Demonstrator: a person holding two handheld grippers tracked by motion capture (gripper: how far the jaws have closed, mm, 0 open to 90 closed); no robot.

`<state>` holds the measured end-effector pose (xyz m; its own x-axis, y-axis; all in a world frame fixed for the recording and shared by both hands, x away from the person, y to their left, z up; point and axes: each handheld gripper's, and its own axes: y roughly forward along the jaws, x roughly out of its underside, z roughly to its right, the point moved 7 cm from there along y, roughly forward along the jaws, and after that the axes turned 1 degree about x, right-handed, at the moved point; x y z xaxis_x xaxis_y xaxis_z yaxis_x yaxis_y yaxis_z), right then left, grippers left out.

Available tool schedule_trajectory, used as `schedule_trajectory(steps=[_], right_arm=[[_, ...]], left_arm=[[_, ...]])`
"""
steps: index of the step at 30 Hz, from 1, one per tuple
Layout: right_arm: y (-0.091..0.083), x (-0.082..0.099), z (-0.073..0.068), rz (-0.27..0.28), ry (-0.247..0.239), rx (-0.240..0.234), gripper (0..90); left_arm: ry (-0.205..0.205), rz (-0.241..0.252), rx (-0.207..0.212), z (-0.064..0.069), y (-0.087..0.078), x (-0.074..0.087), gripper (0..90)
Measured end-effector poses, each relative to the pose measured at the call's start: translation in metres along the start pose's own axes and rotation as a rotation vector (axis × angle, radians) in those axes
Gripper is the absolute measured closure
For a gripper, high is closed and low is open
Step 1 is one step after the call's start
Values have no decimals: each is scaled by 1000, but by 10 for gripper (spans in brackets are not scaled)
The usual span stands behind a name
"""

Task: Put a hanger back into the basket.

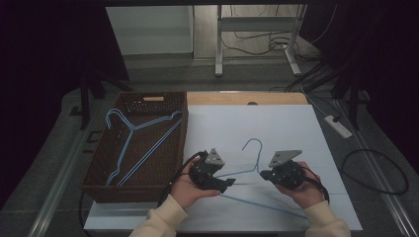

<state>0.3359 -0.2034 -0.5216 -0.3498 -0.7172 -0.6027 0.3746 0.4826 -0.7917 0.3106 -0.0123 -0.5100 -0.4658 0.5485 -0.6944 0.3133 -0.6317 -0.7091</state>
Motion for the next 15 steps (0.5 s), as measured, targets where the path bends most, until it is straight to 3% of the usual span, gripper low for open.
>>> schedule_trajectory(steps=[6, 11, 15], right_arm=[[0, 0, 0, 1, -8, -2, 877], [0, 0, -1, 4, -12, -10, 877], [-1, 0, -2, 9, -20, -15, 877]], left_arm=[[4, -37, -14, -5, 20, 3, 356], [15, -37, -25, -9, 30, 2, 383], [68, -70, -12, -6, 38, 2, 403]])
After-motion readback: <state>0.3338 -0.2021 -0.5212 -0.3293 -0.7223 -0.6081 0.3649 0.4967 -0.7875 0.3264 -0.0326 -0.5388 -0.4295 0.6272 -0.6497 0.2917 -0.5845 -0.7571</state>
